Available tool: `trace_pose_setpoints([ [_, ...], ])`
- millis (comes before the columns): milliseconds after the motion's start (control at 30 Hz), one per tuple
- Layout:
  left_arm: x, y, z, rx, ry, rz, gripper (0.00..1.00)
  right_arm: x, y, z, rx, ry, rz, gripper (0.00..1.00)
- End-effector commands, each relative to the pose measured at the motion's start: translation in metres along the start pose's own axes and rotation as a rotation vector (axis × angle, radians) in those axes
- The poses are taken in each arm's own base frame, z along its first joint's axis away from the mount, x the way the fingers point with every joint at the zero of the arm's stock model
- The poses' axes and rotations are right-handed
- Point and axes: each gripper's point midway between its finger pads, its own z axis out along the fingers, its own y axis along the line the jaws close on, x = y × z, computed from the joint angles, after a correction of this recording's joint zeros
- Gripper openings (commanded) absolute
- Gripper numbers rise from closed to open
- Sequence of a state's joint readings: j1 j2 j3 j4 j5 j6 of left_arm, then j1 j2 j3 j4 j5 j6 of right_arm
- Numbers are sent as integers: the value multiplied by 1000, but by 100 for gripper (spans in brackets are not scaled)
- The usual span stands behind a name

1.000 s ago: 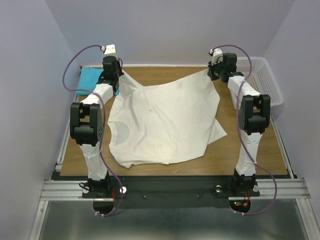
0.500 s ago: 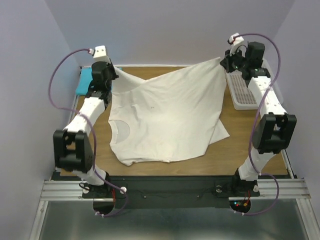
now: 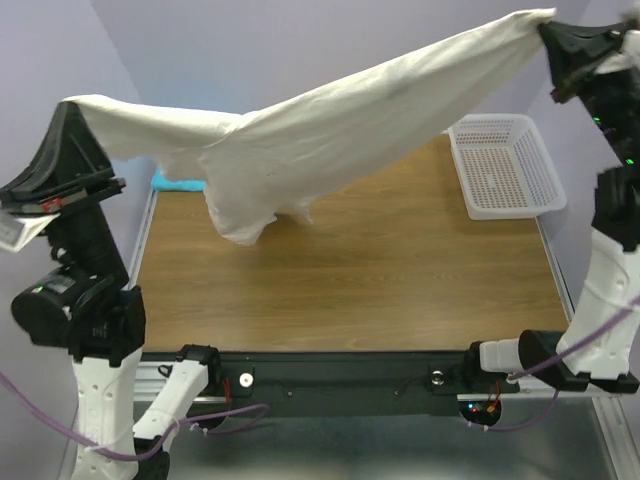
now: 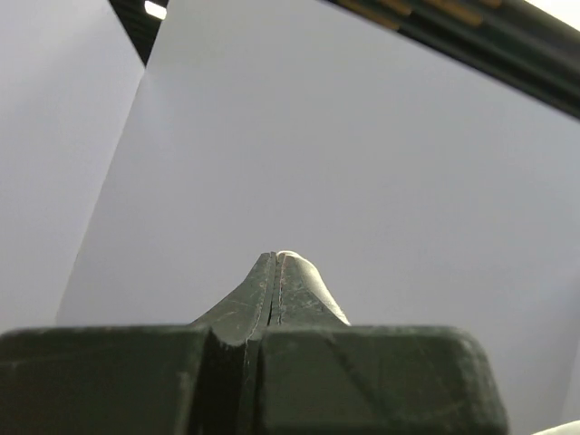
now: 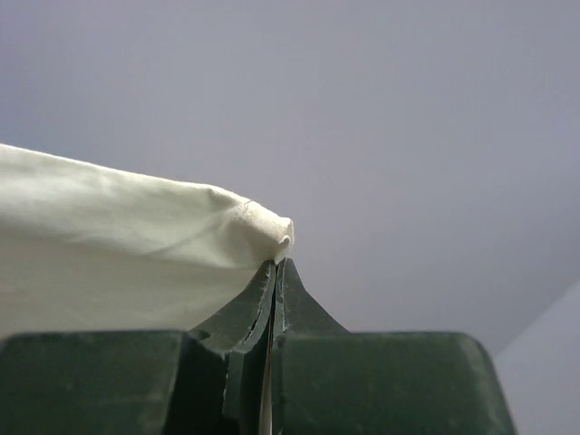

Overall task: Fold and stack the t-shirts
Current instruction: Flatten the tshirt out

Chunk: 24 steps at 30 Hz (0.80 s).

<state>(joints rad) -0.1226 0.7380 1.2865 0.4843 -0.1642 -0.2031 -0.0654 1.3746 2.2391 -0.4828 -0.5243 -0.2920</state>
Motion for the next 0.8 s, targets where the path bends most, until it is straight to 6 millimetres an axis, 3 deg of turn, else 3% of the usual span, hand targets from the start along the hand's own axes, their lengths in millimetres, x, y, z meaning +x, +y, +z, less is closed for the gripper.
trace_pose_setpoints([
  [0,-46,-17,4,40,-93,-45,0,-76,-22,-42,169,-119,-65,1],
  [67,-63,-26,3,76,-121,-57,0,-112,-25,-64,223,-189,-97,1],
  [233,-102,-44,7,131,-191,-79,0,-146,-35,-89,317,-252,-146,1],
  [367,-116,-51,17,144,-226,-70,0,-132,-42,-81,330,-218,-144,1],
  [467,-99,-46,32,121,-200,-51,0,-88,-42,-54,277,-127,-96,1],
  [533,-65,-38,43,98,-140,-26,0,-59,-43,-38,253,-71,-67,1],
  [567,-51,-32,45,79,-117,-19,0,-28,-42,-24,228,-10,-36,1],
  [600,-16,-23,50,59,-51,-5,0,-9,-40,-14,201,23,-15,1],
  [633,4,-19,51,56,-13,7,0,29,-34,-2,164,93,19,1],
  [667,25,-14,52,50,28,15,0,49,-29,5,130,124,34,1],
  [700,71,-3,50,35,115,19,0,73,-24,11,102,165,57,0],
  [767,124,5,44,54,224,31,0,122,-13,27,45,225,104,1],
])
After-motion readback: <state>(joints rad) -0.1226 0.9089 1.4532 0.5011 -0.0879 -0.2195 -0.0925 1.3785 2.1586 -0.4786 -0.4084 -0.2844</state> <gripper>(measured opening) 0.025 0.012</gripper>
